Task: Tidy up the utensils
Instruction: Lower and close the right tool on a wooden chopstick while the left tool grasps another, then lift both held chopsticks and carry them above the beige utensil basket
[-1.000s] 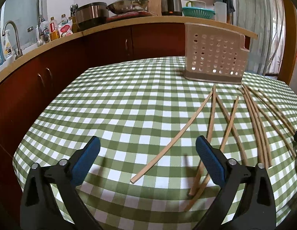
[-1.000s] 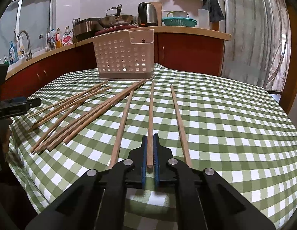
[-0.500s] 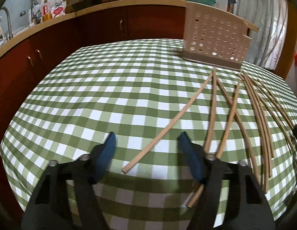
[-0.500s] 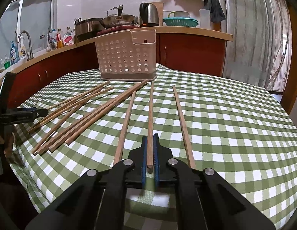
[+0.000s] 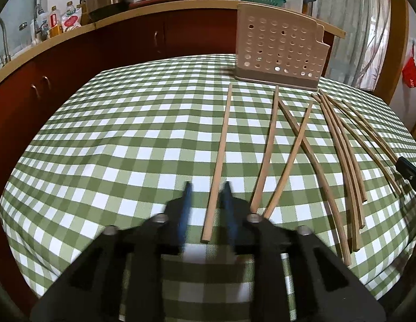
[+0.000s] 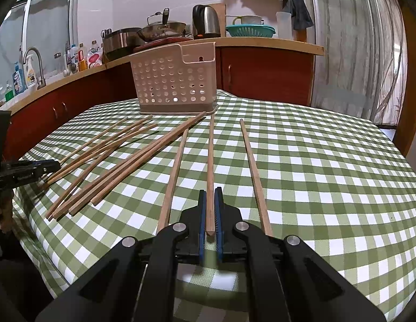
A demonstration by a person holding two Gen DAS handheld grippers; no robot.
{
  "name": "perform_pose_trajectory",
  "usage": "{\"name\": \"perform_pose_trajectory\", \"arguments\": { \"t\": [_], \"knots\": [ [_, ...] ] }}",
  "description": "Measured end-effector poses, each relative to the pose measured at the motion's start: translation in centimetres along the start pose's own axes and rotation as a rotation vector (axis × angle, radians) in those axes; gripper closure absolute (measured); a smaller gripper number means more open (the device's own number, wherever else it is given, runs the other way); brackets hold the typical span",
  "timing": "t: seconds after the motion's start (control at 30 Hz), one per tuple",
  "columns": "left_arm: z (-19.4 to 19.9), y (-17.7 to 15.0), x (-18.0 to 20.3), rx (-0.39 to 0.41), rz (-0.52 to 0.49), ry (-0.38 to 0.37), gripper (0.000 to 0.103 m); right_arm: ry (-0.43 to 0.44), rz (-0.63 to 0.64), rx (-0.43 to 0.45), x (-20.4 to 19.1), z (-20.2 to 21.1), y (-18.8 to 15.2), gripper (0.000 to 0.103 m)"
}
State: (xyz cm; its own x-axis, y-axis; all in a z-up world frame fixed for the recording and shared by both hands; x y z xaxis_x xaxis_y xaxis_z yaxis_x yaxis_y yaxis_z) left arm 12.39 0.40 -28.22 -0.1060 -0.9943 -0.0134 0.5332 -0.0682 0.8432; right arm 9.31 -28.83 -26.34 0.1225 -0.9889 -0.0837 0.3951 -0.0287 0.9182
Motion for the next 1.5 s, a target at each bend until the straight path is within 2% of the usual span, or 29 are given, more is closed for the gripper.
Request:
{"name": "perform_pose_trajectory", "arguments": {
  "t": [0.2,0.4,0.47,0.6,0.87,1.2,1.5],
  "knots": [
    [0.6,-0.4,0.0,0.024,0.011,0.003,0.071,-0.003,-0.003,0.004,0.0,0.0,0.0,0.096],
    [1.0,-0.5,0.8,0.046,-0.008,-0.010,0.094,-0.002,-0.006,0.004,0.0,0.1,0.0,0.096],
    [1.0,-0.4,0.9,0.047,-0.016,-0.005,0.097,-0.002,-0.008,0.005,0.0,0.2,-0.1,0.096],
    [1.3,0.0,0.8,0.065,-0.017,0.002,0.097,-0.008,-0.009,0.017,0.1,0.4,0.3,0.096],
    [3.3,2.6,1.3,0.169,-0.053,0.017,0.097,-0.011,-0.002,0.058,-0.3,1.3,1.9,0.096],
    [6.7,6.9,1.1,0.291,-0.054,0.028,0.097,-0.013,0.015,0.151,-1.0,4.0,6.4,0.096],
    [9.4,10.6,1.2,0.364,-0.037,0.003,0.097,-0.010,0.023,0.213,-1.6,5.7,10.0,0.096]
  ]
}}
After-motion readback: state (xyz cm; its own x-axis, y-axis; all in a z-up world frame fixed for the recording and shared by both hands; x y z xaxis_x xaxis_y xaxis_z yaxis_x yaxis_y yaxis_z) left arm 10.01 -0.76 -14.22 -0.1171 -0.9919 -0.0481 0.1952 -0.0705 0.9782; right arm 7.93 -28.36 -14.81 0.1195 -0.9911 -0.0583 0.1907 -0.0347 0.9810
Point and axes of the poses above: each gripper's, at about its wrist camera, not at the fingertips, and z roughly against the way its jaws point, x to its right, y to its top, the point moved 10 cm from there along -z, roughly the way its jaws point, and after that the axes turned 13 degrees about x, right-handed, at the moved point
